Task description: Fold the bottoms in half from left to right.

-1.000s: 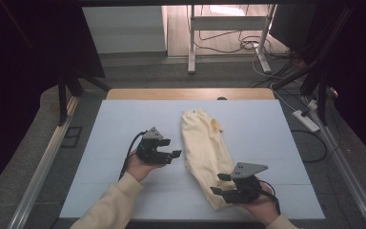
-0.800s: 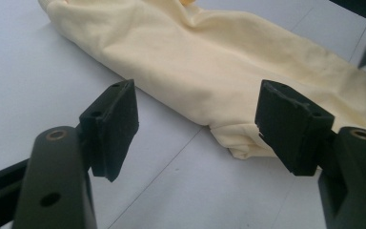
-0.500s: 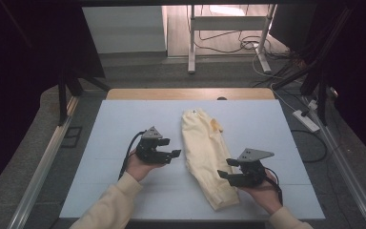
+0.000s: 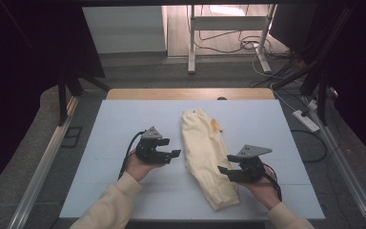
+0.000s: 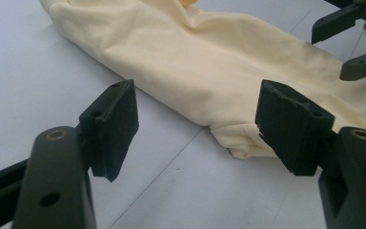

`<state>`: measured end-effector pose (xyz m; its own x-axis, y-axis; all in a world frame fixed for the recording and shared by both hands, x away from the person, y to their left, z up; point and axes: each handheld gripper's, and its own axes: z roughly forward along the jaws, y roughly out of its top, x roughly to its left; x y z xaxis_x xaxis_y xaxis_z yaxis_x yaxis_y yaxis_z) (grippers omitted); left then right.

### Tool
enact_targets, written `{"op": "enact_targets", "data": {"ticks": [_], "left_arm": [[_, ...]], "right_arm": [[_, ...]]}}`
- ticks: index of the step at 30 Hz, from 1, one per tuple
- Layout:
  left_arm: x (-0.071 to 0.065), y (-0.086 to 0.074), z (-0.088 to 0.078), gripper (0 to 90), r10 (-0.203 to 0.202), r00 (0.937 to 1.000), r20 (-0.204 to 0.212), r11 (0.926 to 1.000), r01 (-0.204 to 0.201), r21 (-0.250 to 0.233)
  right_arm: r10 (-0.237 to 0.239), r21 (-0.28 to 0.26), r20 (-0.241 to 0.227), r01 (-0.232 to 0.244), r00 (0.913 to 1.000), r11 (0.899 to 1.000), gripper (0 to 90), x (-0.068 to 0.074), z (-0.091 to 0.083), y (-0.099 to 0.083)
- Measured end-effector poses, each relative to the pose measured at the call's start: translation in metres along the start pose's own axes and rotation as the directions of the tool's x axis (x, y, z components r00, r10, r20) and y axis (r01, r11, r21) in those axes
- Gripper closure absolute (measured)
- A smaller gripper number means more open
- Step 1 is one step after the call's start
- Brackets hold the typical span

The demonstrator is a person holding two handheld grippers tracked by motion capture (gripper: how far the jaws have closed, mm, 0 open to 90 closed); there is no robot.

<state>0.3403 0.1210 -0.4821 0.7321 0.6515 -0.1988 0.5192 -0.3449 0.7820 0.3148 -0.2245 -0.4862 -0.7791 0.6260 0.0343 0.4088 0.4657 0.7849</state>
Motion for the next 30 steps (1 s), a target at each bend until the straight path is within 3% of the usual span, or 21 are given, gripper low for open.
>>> {"op": "enact_targets", "data": {"ticks": [11,24,30], "left_arm": [[0.001,-0.002,-0.002,30.3,-0.008,1.0,-0.005,1.0,0.008,-0.004],[0.003,-0.002,-0.003,30.3,-0.017,0.9999,-0.003,0.9998,0.017,-0.009],[0.004,-0.002,-0.004,30.2,-0.015,0.9999,-0.003,0.9998,0.015,-0.01]], "right_arm": [[0.026,0.018,0.026,-0.026,0.9993,0.999,40.7,-0.013,0.002,-0.002],[0.028,0.021,0.033,-0.029,0.9991,0.999,39.6,-0.014,-0.004,-0.006],[0.037,0.05,0.031,-0.039,0.9988,0.998,37.3,-0.011,-0.004,-0.008]]}}
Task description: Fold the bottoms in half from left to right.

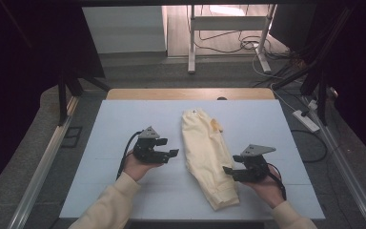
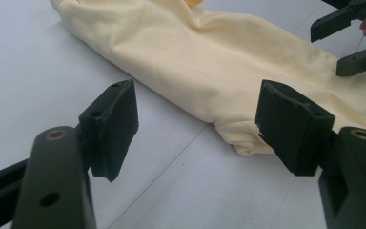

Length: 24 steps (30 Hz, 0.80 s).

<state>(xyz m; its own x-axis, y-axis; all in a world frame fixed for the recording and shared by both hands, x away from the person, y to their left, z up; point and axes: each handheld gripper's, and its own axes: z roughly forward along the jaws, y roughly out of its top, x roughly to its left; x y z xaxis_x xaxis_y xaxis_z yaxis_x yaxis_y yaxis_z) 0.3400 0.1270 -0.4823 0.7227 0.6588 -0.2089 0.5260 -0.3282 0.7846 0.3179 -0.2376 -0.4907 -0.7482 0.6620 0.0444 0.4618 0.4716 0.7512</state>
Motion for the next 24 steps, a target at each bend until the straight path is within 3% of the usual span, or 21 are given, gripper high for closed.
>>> {"op": "enact_targets", "data": {"ticks": [4,10,15,18,21,24], "left_arm": [[0.0,0.0,0.002,30.3,0.002,1.0,0.001,1.0,-0.002,0.003],[-0.001,0.0,0.004,30.2,0.009,1.0,0.003,0.9999,-0.009,0.014],[-0.001,0.0,0.003,30.2,0.008,1.0,0.001,0.9999,-0.008,0.011],[-0.001,0.0,0.003,30.2,0.008,1.0,0.002,0.9999,-0.008,0.011],[-0.001,0.0,0.004,30.2,0.008,1.0,0.003,0.9999,-0.008,0.011],[-0.001,0.0,0.004,30.2,0.01,0.9999,0.004,0.9998,-0.01,0.014]], "right_arm": [[0.012,0.018,-0.002,-0.012,0.9999,1.0,36.4,0.001,0.005,0.0],[0.024,0.087,0.024,-0.026,0.9994,0.996,35.3,-0.002,0.014,-0.003],[0.074,0.16,0.023,-0.076,0.997,0.984,35.8,-0.005,0.022,-0.01],[0.096,0.176,0.017,-0.098,0.9952,0.98,37.3,-0.005,0.023,-0.011],[0.104,0.183,0.013,-0.105,0.9945,0.977,42.0,-0.004,0.02,-0.012],[0.129,0.188,-0.018,-0.124,0.9914,0.974,55.8,-0.002,0.019,-0.013]]}}
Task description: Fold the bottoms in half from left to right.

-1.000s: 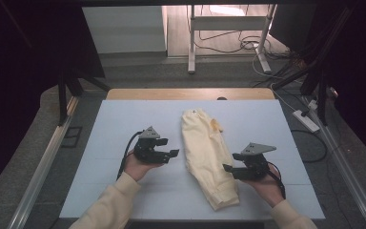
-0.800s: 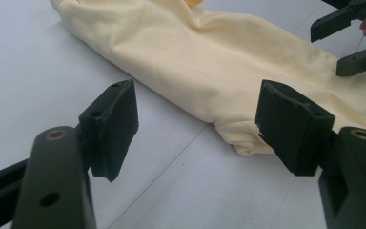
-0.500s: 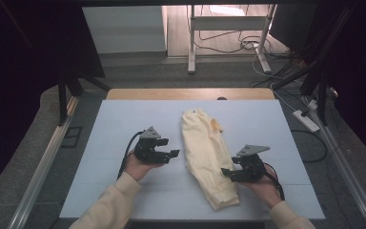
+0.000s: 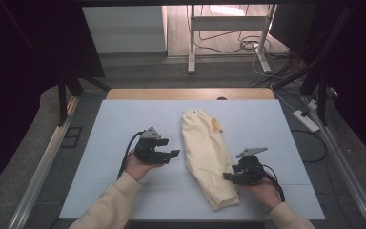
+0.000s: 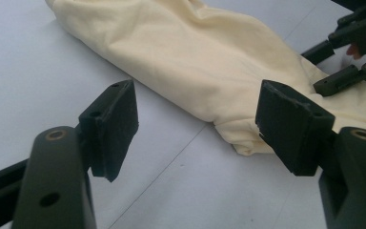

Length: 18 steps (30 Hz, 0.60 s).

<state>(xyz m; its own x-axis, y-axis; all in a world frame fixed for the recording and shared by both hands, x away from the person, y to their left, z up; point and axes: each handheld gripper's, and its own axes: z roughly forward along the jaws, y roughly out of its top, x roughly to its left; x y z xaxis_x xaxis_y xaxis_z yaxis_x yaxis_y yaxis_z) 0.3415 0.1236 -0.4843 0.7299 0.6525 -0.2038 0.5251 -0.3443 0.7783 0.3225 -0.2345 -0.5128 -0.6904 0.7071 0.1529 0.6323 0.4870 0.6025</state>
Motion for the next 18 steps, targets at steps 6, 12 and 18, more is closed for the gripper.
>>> {"op": "enact_targets", "data": {"ticks": [6,12,18], "left_arm": [[0.001,0.0,0.001,30.2,0.001,1.0,0.0,1.0,-0.001,0.001],[0.002,0.001,0.001,30.2,-0.006,1.0,-0.001,1.0,0.006,-0.007],[0.002,0.002,-0.001,30.2,-0.009,1.0,-0.003,0.9999,0.009,-0.013]], "right_arm": [[0.026,0.017,-0.08,-0.024,0.9965,1.0,74.6,0.007,0.0,-0.002],[0.02,0.016,-0.097,-0.019,0.9951,1.0,76.6,0.016,0.001,-0.003],[0.02,0.016,-0.148,-0.018,0.9887,1.0,76.7,0.028,0.005,-0.003]]}}
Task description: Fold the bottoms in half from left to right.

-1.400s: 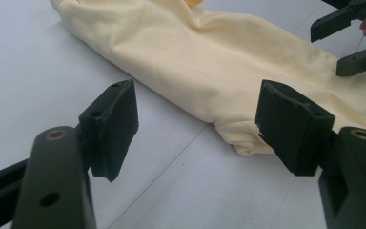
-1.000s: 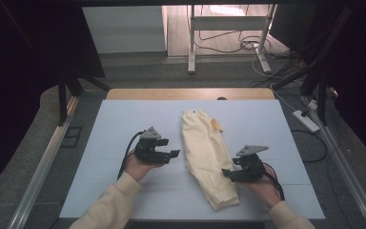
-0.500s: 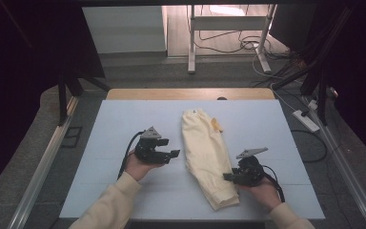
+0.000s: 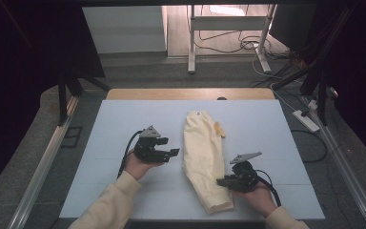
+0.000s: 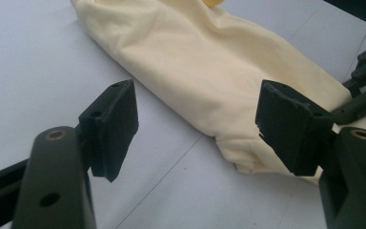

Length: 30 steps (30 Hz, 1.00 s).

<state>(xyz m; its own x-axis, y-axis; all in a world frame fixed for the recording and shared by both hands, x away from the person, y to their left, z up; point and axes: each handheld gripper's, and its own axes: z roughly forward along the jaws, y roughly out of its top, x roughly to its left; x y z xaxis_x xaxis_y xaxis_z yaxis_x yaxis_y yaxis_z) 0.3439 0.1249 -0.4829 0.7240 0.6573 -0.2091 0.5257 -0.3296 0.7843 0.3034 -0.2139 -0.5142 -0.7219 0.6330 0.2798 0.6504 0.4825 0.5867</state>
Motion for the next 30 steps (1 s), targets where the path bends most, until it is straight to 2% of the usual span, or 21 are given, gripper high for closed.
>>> {"op": "enact_targets", "data": {"ticks": [2,10,14,17,22,27,30], "left_arm": [[0.0,0.0,0.0,30.2,0.003,1.0,0.001,1.0,-0.003,0.002],[0.0,0.001,0.001,30.2,0.005,1.0,0.003,1.0,-0.005,0.001],[0.0,0.002,0.001,30.1,0.004,1.0,0.004,1.0,-0.004,0.0],[0.0,0.002,0.0,30.1,0.006,1.0,0.004,1.0,-0.006,-0.001],[0.001,0.002,0.0,30.1,0.004,1.0,0.006,1.0,-0.004,-0.005],[0.001,0.002,0.0,30.1,0.005,1.0,0.007,1.0,-0.005,-0.005],[0.001,0.002,0.0,30.0,0.005,1.0,0.007,1.0,-0.005,-0.006]], "right_arm": [[-0.015,-0.002,-0.001,0.015,0.9999,1.0,76.7,0.005,0.003,0.001],[-0.007,-0.015,-0.03,0.007,0.9995,1.0,76.7,0.014,0.01,0.002],[-0.034,-0.015,-0.044,0.033,0.9984,0.999,76.7,0.022,0.014,0.003],[-0.062,-0.01,-0.033,0.061,0.9975,0.998,76.7,0.027,0.014,0.003],[-0.084,-0.016,-0.025,0.083,0.9962,0.996,77.6,0.027,0.011,0.001],[-0.076,-0.016,-0.034,0.075,0.9965,0.997,77.8,0.024,0.009,0.0],[-0.082,-0.031,-0.029,0.081,0.9962,0.996,71.7,0.024,0.006,0.0]]}}
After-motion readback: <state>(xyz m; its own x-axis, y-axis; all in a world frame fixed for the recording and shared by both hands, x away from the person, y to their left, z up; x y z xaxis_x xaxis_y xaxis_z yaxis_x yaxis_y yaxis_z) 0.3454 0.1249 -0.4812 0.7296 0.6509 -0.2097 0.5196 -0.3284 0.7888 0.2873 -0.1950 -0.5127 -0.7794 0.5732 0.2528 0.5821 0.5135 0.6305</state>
